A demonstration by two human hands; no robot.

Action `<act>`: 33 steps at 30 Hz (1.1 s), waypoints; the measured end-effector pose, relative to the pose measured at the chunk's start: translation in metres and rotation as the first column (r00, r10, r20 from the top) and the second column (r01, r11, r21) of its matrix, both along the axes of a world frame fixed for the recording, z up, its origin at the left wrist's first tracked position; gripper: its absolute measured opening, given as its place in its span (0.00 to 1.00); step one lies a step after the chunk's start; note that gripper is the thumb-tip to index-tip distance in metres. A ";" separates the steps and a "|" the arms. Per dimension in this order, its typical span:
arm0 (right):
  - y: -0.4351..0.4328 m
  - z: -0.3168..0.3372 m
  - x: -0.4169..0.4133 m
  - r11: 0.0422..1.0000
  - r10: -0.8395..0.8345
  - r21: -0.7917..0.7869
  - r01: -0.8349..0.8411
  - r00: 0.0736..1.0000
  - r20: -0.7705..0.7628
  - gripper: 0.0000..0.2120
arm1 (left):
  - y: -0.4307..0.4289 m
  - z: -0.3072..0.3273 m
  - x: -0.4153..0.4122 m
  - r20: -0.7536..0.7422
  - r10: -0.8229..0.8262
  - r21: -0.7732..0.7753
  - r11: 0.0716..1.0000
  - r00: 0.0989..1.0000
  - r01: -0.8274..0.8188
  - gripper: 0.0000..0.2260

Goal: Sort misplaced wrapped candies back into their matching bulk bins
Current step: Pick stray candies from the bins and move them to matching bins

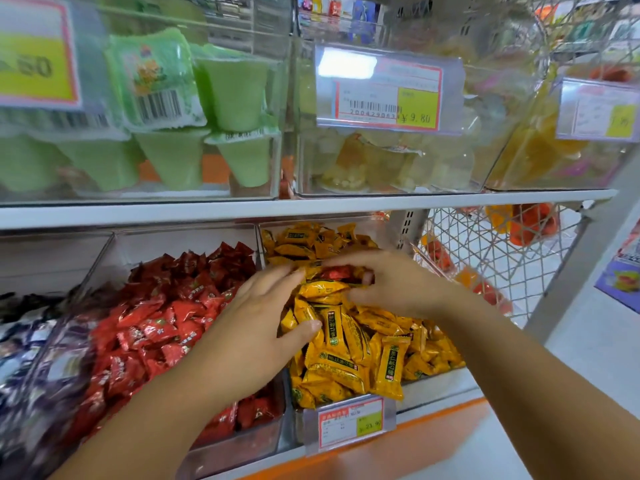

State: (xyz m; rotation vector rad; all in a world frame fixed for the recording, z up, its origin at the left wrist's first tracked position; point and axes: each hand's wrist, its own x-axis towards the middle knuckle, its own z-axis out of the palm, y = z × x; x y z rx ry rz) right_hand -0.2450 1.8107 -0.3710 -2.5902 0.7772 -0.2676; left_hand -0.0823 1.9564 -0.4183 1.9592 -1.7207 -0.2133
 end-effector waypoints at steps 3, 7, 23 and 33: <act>0.001 -0.008 0.003 0.998 -0.046 -0.028 0.048 0.997 0.068 0.14 | 0.014 0.000 0.007 0.023 -0.032 0.049 0.998 0.999 0.030 0.37; 0.000 -0.011 0.001 0.991 -0.129 -0.024 0.133 0.983 0.127 0.09 | 0.034 0.003 0.012 0.021 -0.046 0.107 0.993 0.999 0.044 0.36; 0.023 0.005 0.037 0.973 -0.220 0.038 0.229 0.858 0.464 0.09 | 0.061 0.003 0.017 0.027 -0.113 0.123 0.986 0.993 0.109 0.31; 0.027 0.007 0.047 0.990 -0.139 0.025 0.137 0.954 0.266 0.14 | 0.060 0.004 0.019 -0.027 -0.125 0.130 0.983 0.992 0.127 0.30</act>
